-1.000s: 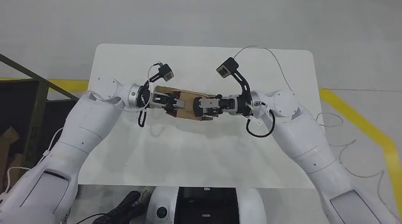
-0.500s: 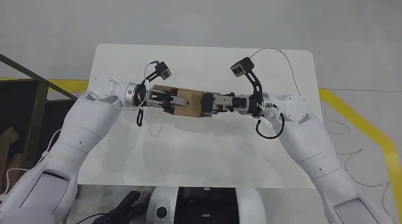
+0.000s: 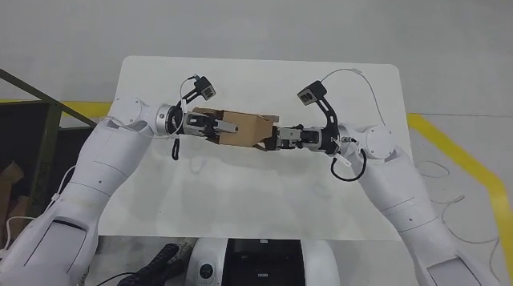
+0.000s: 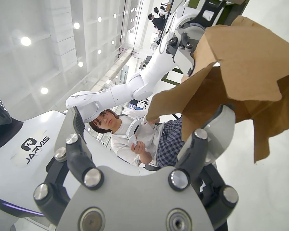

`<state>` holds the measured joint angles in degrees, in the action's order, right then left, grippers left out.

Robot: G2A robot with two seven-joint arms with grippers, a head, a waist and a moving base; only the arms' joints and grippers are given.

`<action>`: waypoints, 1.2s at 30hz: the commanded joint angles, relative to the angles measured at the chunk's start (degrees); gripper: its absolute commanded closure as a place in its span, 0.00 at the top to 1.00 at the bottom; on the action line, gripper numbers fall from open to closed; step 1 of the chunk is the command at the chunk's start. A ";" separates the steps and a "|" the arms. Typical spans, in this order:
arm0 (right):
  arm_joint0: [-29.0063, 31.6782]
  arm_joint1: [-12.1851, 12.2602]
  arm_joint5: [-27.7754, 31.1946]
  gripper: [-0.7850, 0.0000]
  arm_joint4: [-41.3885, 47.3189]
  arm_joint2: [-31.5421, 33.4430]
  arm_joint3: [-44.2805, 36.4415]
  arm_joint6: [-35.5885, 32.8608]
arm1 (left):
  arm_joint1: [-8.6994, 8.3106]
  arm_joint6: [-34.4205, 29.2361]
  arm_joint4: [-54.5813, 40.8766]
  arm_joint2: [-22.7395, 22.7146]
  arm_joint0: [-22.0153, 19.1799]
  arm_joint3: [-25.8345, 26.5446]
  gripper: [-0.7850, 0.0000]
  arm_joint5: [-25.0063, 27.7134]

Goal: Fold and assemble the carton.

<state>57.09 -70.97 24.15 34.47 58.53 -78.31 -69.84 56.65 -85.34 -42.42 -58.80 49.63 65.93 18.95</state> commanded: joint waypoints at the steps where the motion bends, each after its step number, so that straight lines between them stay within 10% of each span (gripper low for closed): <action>1: 0.08 -0.04 0.13 1.00 0.27 -0.24 -0.11 -0.49 | 0.01 0.34 0.30 -0.21 -0.07 -0.21 0.00 0.33; 36: -1.19 -2.23 1.25 1.00 1.33 -6.90 0.76 1.92 | 1.20 0.74 -1.26 -1.43 0.25 0.03 0.00 0.73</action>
<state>55.97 -73.16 25.28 35.76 51.67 -77.73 -67.97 57.84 -84.46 -43.66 -60.21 49.81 65.94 19.83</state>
